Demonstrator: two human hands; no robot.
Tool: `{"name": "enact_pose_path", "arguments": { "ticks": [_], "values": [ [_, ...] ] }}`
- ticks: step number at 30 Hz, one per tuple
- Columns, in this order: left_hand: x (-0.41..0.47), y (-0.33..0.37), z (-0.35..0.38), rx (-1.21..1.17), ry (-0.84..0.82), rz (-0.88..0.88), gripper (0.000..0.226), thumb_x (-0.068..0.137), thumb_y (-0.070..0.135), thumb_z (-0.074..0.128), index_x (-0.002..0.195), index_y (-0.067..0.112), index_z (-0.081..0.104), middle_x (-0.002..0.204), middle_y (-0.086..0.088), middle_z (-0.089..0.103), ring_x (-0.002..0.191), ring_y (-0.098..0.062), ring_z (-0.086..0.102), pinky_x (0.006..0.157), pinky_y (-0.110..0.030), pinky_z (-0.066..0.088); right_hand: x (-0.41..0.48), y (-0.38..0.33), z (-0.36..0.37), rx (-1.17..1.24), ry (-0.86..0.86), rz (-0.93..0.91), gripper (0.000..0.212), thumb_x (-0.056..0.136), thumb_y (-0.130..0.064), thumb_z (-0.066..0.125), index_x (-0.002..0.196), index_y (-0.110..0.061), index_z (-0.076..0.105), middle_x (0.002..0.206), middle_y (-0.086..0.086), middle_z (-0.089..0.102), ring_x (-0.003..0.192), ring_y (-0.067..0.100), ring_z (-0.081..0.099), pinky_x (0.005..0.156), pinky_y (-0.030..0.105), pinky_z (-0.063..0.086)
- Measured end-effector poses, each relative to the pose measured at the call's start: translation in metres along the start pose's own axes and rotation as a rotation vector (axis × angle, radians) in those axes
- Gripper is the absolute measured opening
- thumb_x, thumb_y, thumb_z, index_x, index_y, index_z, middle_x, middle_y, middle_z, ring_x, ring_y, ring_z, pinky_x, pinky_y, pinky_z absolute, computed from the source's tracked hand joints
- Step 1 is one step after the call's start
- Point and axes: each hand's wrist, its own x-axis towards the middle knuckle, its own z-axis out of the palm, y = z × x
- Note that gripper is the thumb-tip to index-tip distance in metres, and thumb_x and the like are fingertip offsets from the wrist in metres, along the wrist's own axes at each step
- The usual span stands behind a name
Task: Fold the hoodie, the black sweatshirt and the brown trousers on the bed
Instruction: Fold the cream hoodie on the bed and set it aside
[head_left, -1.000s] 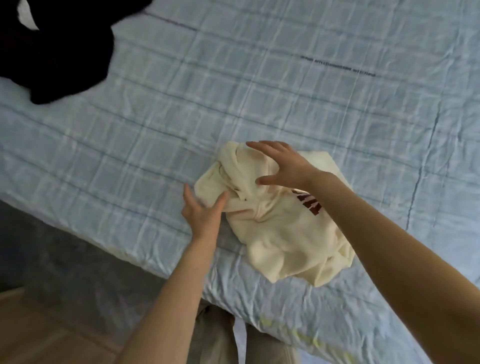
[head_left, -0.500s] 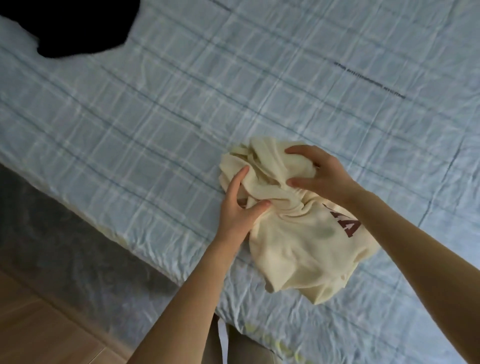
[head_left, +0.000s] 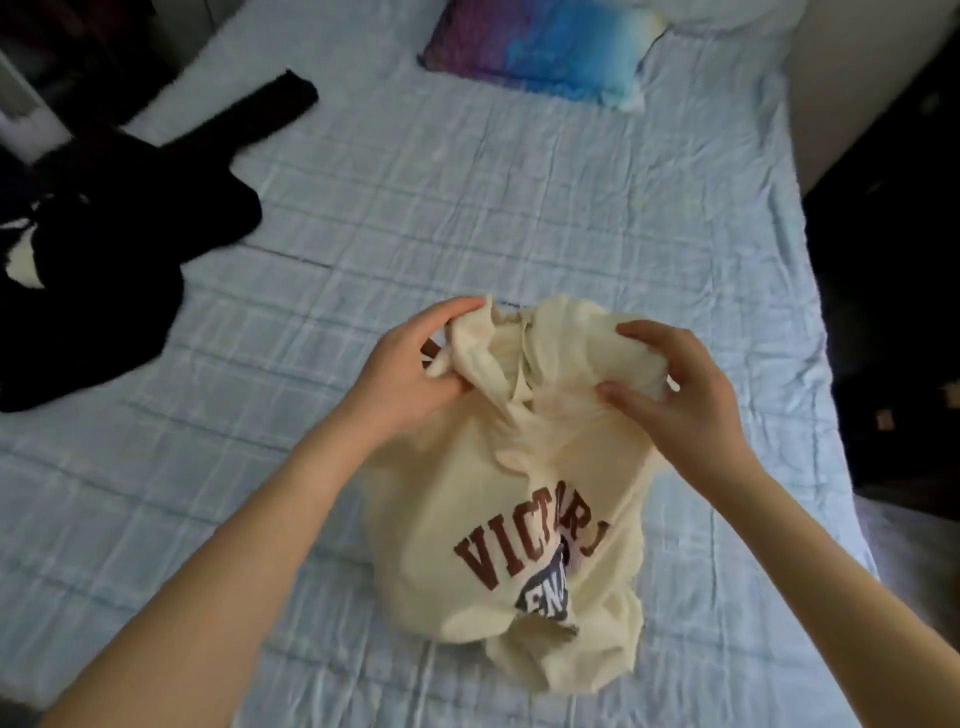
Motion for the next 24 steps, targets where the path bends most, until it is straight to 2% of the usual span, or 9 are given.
{"name": "enact_pose_path", "arguments": {
  "ticks": [2, 5, 6, 8, 11, 13, 14, 19, 24],
  "values": [
    [0.047, 0.007, -0.007, 0.049, -0.04, 0.077, 0.07, 0.072, 0.013, 0.082, 0.131, 0.041, 0.055, 0.102, 0.039, 0.058, 0.075, 0.007, 0.057, 0.068, -0.005, 0.044, 0.03, -0.005, -0.007, -0.016, 0.06, -0.023, 0.056, 0.076, -0.014, 0.084, 0.119, -0.041, 0.062, 0.117, -0.025, 0.057, 0.105, -0.008, 0.052, 0.083, 0.003, 0.04],
    [0.125, 0.007, -0.004, 0.144, -0.063, 0.22, 0.07, 0.075, 0.008, 0.079, 0.137, 0.03, 0.054, 0.122, 0.019, 0.06, 0.084, 0.018, 0.054, 0.077, 0.0, 0.039, 0.093, 0.0, -0.01, -0.1, 0.138, -0.076, 0.055, 0.076, -0.014, 0.082, 0.125, -0.032, 0.062, 0.122, -0.017, 0.057, 0.105, -0.016, 0.048, 0.085, 0.002, 0.037],
    [0.152, 0.003, 0.0, 0.181, -0.053, 0.263, 0.071, 0.075, 0.005, 0.078, 0.138, 0.027, 0.053, 0.127, 0.011, 0.06, 0.093, 0.016, 0.055, 0.081, 0.002, 0.036, 0.117, 0.007, -0.008, -0.136, 0.161, -0.082, 0.055, 0.077, -0.014, 0.081, 0.126, -0.03, 0.061, 0.122, -0.016, 0.055, 0.104, -0.019, 0.046, 0.086, 0.002, 0.036],
    [0.203, -0.016, 0.017, 0.238, -0.033, 0.303, 0.075, 0.076, 0.0, 0.075, 0.143, 0.022, 0.048, 0.134, 0.0, 0.059, 0.113, -0.003, 0.057, 0.091, 0.001, 0.033, 0.164, 0.029, 0.0, -0.199, 0.196, -0.063, 0.057, 0.078, -0.013, 0.079, 0.129, -0.028, 0.058, 0.124, -0.015, 0.051, 0.102, -0.015, 0.045, 0.092, 0.011, 0.039],
    [0.248, -0.062, 0.057, 0.439, -0.103, 0.144, 0.083, 0.085, 0.014, 0.066, 0.154, 0.029, 0.022, 0.152, -0.007, 0.041, 0.135, -0.028, 0.041, 0.114, -0.034, 0.033, 0.205, 0.086, 0.025, -0.383, 0.089, 0.079, 0.069, 0.089, -0.016, 0.072, 0.149, -0.028, 0.041, 0.146, -0.003, 0.043, 0.125, 0.016, 0.047, 0.107, 0.036, 0.04],
    [0.236, -0.1, 0.096, 0.609, -0.18, 0.005, 0.084, 0.091, 0.033, 0.06, 0.156, 0.028, 0.008, 0.162, -0.008, 0.019, 0.145, -0.034, 0.022, 0.118, -0.046, 0.023, 0.198, 0.127, 0.053, -0.607, -0.087, 0.237, 0.072, 0.098, -0.029, 0.061, 0.158, -0.032, 0.022, 0.164, 0.007, 0.023, 0.139, 0.037, 0.038, 0.114, 0.05, 0.034],
    [0.217, -0.117, 0.116, 0.654, -0.239, -0.025, 0.083, 0.092, 0.041, 0.057, 0.157, 0.027, 0.005, 0.164, -0.006, 0.011, 0.148, -0.033, 0.014, 0.12, -0.049, 0.017, 0.182, 0.145, 0.07, -0.686, -0.163, 0.29, 0.07, 0.101, -0.036, 0.055, 0.159, -0.034, 0.017, 0.167, 0.007, 0.016, 0.145, 0.038, 0.029, 0.117, 0.052, 0.029],
    [0.122, -0.195, 0.185, 0.86, -0.366, 0.055, 0.064, 0.099, 0.058, 0.022, 0.155, 0.034, 0.001, 0.164, 0.004, -0.005, 0.151, -0.023, -0.007, 0.116, -0.047, -0.013, 0.073, 0.208, 0.141, -0.781, -0.297, 0.244, 0.059, 0.101, -0.057, 0.02, 0.158, -0.044, 0.011, 0.168, -0.008, 0.009, 0.155, 0.022, 0.0, 0.124, 0.049, 0.002],
    [0.095, -0.275, 0.2, 0.987, -0.392, 0.097, 0.061, 0.098, 0.059, 0.0, 0.153, 0.034, -0.014, 0.162, 0.0, -0.013, 0.149, -0.024, -0.013, 0.121, -0.048, -0.01, 0.028, 0.279, 0.173, -0.893, -0.37, 0.256, 0.058, 0.099, -0.06, 0.002, 0.155, -0.049, -0.008, 0.168, -0.011, -0.005, 0.154, 0.019, -0.014, 0.122, 0.055, -0.009]
  ]
}}
